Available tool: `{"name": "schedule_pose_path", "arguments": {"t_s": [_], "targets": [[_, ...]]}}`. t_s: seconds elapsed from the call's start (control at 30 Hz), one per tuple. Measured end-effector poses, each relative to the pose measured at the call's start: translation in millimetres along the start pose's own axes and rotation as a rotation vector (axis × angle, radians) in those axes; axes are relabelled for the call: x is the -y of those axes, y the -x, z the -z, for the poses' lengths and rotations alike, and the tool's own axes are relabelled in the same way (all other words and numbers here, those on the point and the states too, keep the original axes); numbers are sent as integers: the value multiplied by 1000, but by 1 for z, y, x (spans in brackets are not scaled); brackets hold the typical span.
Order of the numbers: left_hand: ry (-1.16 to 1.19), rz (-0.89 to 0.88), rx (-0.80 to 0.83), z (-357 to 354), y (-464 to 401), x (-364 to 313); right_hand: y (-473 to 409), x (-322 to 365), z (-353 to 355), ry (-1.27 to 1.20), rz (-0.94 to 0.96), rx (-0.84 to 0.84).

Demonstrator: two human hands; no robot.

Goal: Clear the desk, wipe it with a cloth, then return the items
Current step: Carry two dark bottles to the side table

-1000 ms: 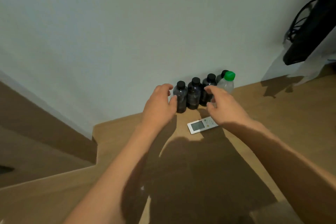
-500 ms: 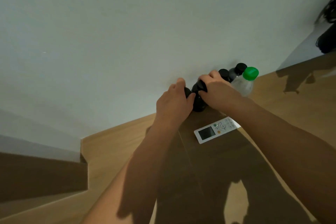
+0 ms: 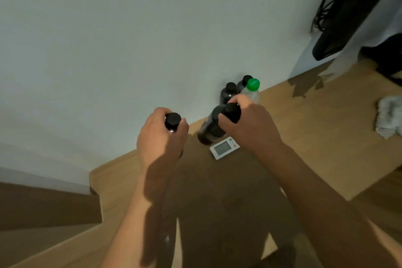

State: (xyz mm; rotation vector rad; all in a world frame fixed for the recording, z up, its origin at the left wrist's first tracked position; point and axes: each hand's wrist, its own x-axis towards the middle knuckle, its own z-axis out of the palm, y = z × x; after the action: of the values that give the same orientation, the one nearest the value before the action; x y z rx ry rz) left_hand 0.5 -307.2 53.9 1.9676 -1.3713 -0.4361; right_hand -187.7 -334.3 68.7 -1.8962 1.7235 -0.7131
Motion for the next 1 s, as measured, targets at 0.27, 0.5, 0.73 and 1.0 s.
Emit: {"name": "schedule_pose_path", "arguments": {"t_s": [0.27, 0.5, 0.73, 1.0], "targets": [[5, -85, 125, -14, 71, -91, 108, -57, 81, -20, -143, -90], [-21, -357, 317, -76, 174, -196, 222, -143, 171, -42, -394, -275], [-11, -539, 522, -145, 319, -295, 362, -234, 257, -18, -397, -574], [39, -764, 696, -200, 464, -383, 490, -313, 342, -37, -693, -652]]}}
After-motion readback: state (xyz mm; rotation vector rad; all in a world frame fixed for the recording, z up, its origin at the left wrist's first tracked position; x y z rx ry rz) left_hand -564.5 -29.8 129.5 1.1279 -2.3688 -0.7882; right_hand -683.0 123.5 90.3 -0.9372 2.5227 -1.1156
